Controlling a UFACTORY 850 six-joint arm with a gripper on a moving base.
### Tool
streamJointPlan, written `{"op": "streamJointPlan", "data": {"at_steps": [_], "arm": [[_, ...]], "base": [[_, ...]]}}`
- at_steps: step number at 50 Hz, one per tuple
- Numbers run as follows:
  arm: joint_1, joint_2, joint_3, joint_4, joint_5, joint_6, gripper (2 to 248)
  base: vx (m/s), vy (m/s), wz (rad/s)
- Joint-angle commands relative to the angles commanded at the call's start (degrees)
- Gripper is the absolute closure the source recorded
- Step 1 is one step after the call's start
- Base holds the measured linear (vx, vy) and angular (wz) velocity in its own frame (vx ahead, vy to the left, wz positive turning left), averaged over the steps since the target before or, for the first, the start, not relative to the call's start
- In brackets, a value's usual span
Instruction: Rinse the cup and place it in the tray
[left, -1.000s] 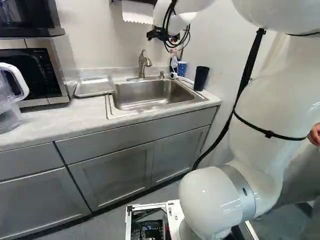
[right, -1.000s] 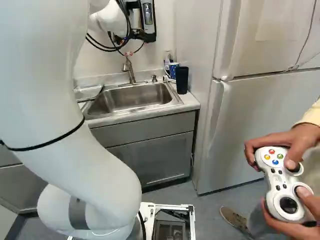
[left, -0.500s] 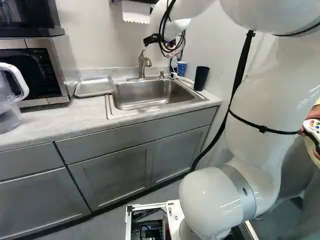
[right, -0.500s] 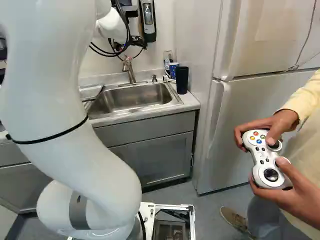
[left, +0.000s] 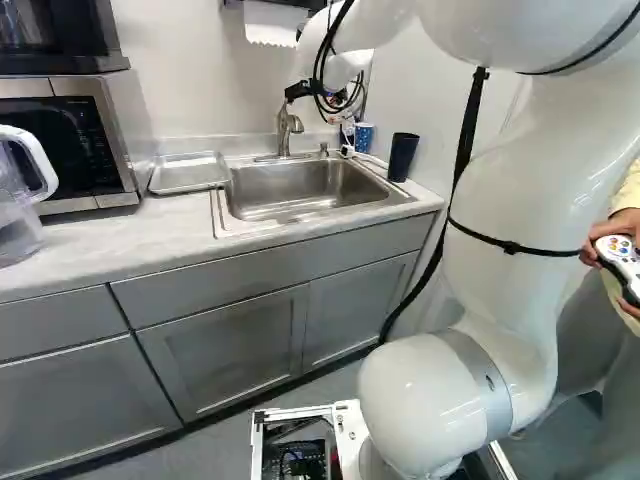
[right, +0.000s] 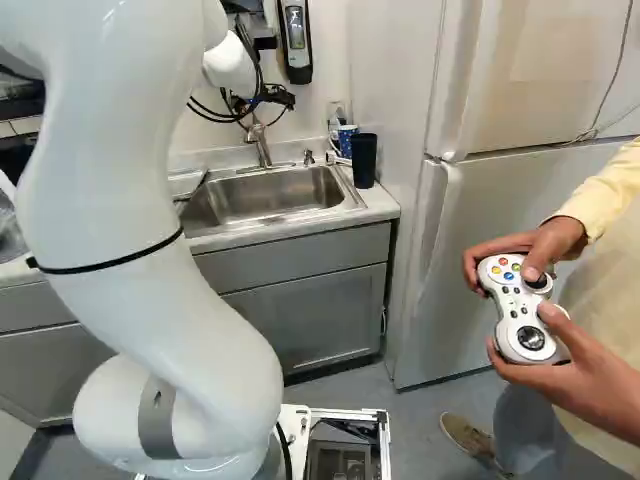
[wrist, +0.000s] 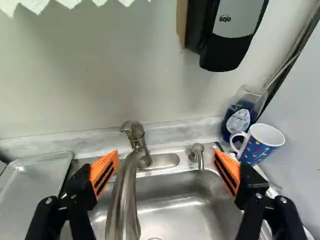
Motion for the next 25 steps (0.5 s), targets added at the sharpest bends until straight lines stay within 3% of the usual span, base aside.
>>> {"op": "streamJointPlan", "data": {"at_steps": [25], "arm": [[-0.22, -3.34, -3.7, 0.0, -0.54, 0.0, 3]], "base": [[0.0, 0.0, 0.0]]}}
